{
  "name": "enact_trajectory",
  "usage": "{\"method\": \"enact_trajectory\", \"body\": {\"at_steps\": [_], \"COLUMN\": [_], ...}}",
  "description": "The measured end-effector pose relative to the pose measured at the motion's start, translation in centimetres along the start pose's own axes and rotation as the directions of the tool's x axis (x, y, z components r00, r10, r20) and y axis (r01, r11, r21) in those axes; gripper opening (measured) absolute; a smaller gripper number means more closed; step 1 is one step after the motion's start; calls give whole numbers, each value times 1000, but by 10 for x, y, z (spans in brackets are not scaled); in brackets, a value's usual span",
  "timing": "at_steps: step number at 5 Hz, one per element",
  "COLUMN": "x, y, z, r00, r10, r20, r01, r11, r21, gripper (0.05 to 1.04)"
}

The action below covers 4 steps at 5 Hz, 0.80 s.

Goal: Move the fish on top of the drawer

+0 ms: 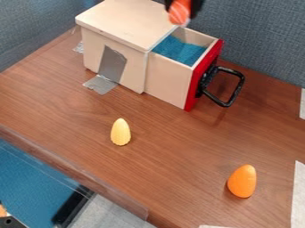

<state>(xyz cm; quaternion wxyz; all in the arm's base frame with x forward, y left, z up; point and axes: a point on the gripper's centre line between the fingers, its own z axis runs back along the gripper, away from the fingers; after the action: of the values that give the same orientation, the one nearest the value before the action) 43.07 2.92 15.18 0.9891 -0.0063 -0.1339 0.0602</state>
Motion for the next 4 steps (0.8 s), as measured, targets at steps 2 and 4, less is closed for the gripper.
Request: {"method": "enact_trajectory", "body": {"at_steps": [2, 4], "x": [15, 5], "y": [54, 71], "z": [-13, -30], "r00": [997, 993], "r10": [68, 78], "r20": [-19, -94], "r01": [-67, -68], "r11": [996, 993], "r21": [64, 100], "gripper": [574, 933]}}
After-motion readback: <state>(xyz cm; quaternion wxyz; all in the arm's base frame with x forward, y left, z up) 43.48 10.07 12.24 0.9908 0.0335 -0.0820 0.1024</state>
